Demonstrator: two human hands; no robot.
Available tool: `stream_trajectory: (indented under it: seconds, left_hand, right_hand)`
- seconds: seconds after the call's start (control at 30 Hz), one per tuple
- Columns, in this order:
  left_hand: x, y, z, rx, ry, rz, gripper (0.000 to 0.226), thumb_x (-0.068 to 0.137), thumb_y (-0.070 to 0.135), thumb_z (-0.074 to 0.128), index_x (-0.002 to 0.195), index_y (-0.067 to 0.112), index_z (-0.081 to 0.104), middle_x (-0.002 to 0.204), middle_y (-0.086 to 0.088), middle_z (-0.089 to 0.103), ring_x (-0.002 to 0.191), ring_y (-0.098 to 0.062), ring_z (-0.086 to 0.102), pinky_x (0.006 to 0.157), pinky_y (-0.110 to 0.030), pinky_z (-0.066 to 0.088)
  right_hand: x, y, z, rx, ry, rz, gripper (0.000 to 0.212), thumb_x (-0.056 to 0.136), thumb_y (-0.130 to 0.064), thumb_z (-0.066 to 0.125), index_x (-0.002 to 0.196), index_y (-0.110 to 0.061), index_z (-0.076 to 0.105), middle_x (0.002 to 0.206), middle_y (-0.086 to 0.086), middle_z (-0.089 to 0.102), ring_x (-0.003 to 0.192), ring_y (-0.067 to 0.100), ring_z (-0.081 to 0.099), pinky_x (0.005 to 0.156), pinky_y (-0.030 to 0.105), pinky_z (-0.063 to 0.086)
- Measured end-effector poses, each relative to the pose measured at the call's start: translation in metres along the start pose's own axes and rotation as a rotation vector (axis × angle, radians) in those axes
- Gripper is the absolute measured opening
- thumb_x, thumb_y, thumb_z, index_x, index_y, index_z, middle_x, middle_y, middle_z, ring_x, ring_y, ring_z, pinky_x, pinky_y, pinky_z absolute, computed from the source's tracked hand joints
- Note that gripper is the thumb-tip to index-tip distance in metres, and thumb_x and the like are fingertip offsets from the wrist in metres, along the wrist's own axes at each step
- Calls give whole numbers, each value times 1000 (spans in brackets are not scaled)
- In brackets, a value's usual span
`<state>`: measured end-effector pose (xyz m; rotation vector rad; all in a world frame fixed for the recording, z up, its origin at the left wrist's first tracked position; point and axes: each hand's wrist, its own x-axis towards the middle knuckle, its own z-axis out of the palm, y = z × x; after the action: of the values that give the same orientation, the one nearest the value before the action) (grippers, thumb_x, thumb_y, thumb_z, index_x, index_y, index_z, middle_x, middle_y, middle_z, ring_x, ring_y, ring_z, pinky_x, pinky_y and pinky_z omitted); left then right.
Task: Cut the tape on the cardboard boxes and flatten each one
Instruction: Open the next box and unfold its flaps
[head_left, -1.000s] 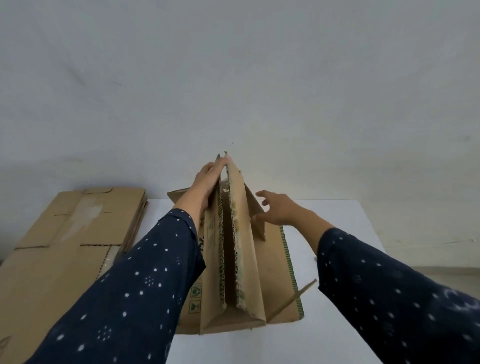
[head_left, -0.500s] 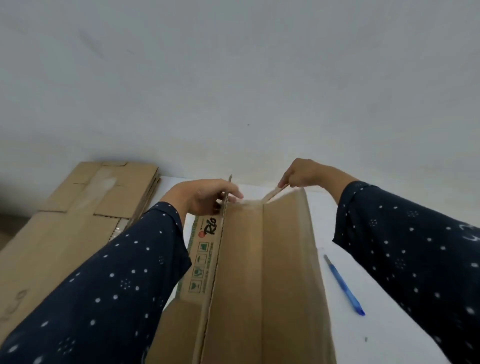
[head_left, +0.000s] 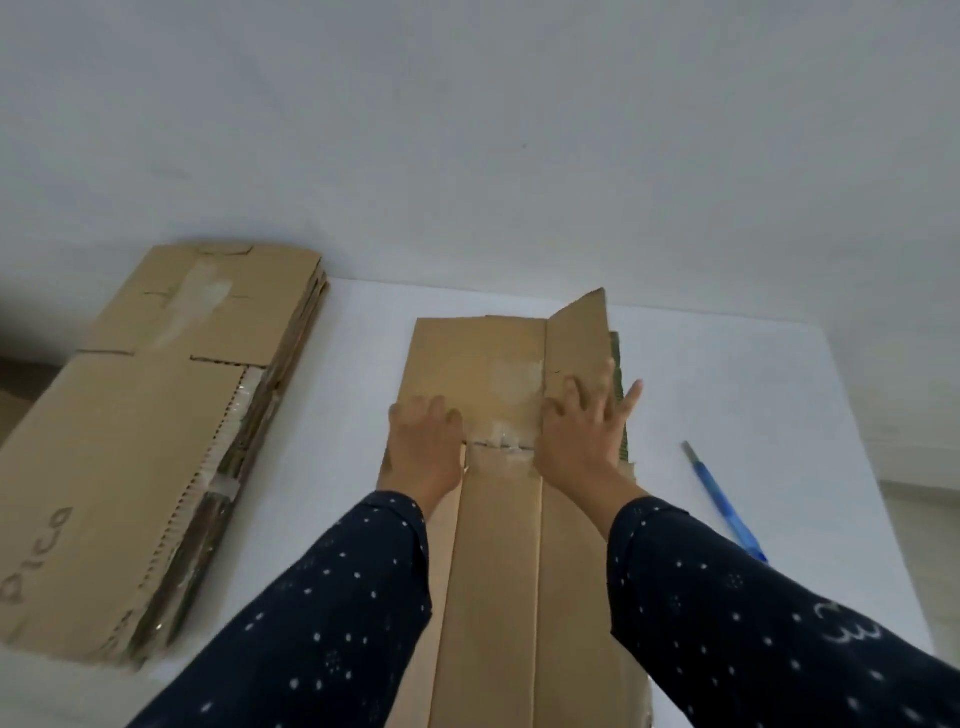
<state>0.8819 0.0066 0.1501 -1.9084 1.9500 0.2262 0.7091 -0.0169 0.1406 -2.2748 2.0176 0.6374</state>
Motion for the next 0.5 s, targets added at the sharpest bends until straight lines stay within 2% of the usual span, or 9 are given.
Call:
stream_trajectory:
  seconds: [0.03,0.1,0.2,0.27,0.37,0.5]
  left_hand:
    - [5,5,13,-68,56,54,53,99,32,49,148,22,34,158,-6,27,146,-30,23,117,-54,18]
    - [17,16,34,-209,102,119,55,104,34,37,156,22,23,165,-4,17,152,-28,11,121,-53,12]
    - [33,30,61,-368,137,135,59,108,36,19,162,21,1,169,0,-3,155,-21,-7,125,-47,0]
    - [40,32,79,-399,236,152,60,105,36,15,162,20,1,169,1,-2,155,-18,-9,126,-46,0]
    - [44,32,98,-388,381,145,62,103,36,19,161,18,10,168,0,9,155,-18,0,126,-46,7]
    - [50,35,104,-402,429,150,62,103,35,20,162,18,7,169,-1,7,155,-18,-2,126,-46,8]
  right_hand:
    - [3,-2,10,-17,21,-8,61,95,-51,37,151,-29,31,166,6,2,137,55,-31,95,77,-26]
    - [7,-8,29,72,34,-31,64,99,-52,28,156,-26,17,166,5,1,144,42,-29,104,71,-25]
    - [8,-22,58,389,41,-35,64,104,-45,17,158,-20,-6,166,5,-10,150,24,-18,121,53,-8]
    - [8,-29,74,493,109,-8,63,103,-42,14,158,-20,-8,165,4,-14,151,20,-16,123,45,-6]
    - [8,-33,88,505,209,24,64,99,-42,8,158,-20,-8,165,3,-13,151,18,-16,123,42,-5]
    - [9,-35,92,498,260,25,65,100,-41,12,158,-20,-9,165,3,-14,151,17,-17,124,42,-3]
